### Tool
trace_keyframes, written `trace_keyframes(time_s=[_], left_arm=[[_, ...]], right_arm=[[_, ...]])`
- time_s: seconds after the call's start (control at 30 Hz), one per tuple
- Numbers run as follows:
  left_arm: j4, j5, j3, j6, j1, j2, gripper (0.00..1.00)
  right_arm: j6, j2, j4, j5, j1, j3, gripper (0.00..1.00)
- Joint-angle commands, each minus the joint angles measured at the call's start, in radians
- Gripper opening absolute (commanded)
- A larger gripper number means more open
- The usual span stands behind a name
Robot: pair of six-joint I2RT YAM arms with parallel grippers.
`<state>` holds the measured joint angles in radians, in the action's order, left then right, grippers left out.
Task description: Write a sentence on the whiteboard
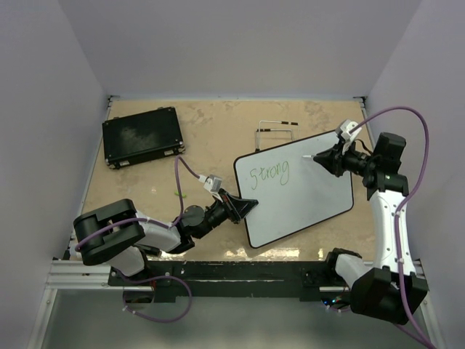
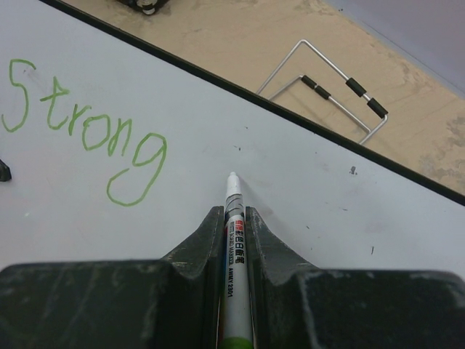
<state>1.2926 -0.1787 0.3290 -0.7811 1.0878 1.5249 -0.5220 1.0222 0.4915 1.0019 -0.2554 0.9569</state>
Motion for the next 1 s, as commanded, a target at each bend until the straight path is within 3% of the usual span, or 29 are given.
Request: trace_keyframes(time_s=[0.0,0.4,0.7,0.97], left_arm=[[-0.012,0.024,-0.002,0.111,0.004,-0.012,0.00],[-0.007,0.030,-0.004,0.117,0.004,-0.012,0.00],[-0.003,0.030,-0.007,0.115,0.004,-0.008,0.00],[0.002,0.028,-0.005,0.112,0.004,-0.003,0.00]], right_arm=[[0.045,0.004,-0.073,-0.031,0.013,-0.009,0.00],[0.085,0.029,-0.114,-0.049,0.085,-0.014,0.00],[-0.059,0.026,0.059,-0.040,0.087,-0.003,0.00],[-0.069,-0.007,0.075,-0.100,0.087,-0.014,0.00]])
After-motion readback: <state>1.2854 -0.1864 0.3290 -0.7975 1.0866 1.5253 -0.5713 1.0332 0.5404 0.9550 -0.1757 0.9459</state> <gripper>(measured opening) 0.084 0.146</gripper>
